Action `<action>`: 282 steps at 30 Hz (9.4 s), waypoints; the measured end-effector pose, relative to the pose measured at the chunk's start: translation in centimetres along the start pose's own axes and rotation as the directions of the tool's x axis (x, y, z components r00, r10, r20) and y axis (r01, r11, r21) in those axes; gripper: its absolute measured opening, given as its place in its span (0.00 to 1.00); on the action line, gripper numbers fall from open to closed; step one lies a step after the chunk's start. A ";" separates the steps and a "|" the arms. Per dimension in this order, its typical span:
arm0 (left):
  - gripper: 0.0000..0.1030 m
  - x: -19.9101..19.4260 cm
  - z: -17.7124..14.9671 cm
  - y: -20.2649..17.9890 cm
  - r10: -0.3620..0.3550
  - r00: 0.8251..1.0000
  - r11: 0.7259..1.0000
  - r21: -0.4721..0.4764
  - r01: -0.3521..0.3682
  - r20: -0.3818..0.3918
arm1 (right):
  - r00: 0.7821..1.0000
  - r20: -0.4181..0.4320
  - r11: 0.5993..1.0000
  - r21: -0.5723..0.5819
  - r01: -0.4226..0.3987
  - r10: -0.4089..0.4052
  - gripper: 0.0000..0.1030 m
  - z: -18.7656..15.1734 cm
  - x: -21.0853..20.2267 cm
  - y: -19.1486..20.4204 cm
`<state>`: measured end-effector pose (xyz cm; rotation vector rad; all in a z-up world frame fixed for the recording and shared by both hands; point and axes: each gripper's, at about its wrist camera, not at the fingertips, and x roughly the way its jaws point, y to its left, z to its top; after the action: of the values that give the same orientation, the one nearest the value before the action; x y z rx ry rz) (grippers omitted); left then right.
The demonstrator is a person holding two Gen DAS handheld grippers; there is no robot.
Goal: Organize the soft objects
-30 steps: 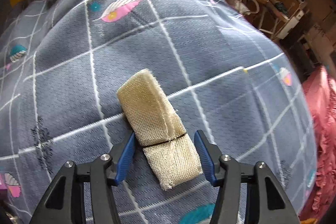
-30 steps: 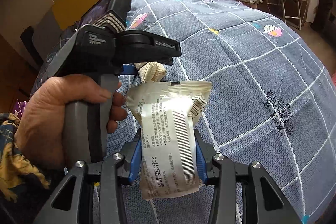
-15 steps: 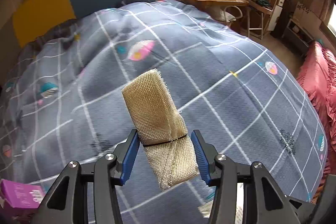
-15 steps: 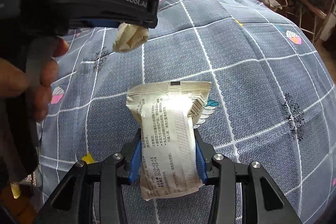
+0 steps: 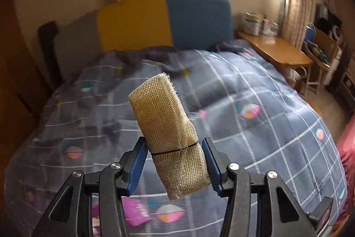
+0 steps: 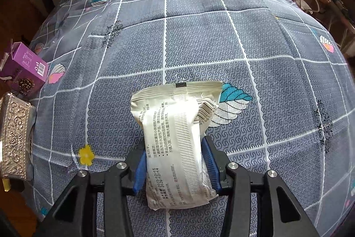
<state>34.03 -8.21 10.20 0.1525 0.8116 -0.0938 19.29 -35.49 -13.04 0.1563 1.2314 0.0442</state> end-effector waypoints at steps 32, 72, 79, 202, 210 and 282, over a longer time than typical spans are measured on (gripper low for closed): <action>0.50 -13.4 -29.9 28.1 0.228 0.972 0.917 -0.347 -0.198 0.048 | 0.977 0.039 0.972 -0.104 0.211 -0.208 0.52 -1.5 0.9 4.7; 0.50 -19.4 -44.5 32.3 0.201 0.978 0.801 -0.566 -0.196 -0.055 | 0.930 0.126 0.924 -0.129 0.360 -0.345 0.46 -3.4 -0.6 7.6; 0.50 -18.4 -44.8 33.4 0.091 0.996 0.780 -0.619 -0.087 -0.024 | 0.930 0.125 0.923 -0.131 0.360 -0.345 0.46 -3.3 -0.6 7.4; 0.72 -18.2 -44.1 30.4 0.337 0.940 0.808 -0.497 -0.316 -0.051 | 0.937 -0.021 0.438 -0.880 -0.183 0.350 0.46 -19.1 -2.1 52.9; 0.72 -18.8 -43.5 29.5 0.357 0.933 0.813 -0.478 -0.333 -0.042 | 0.906 0.042 0.505 -0.841 -0.196 0.422 0.82 -18.6 -5.4 51.0; 0.72 -20.6 -42.2 25.9 0.427 0.903 0.799 -0.484 -0.358 0.036 | 0.848 0.374 0.843 -0.517 -0.146 0.376 0.94 -16.5 -10.8 42.5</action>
<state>-6.62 25.02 -0.86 -0.1456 0.6219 0.4854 2.28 6.83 -2.16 -0.0890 0.6765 0.5276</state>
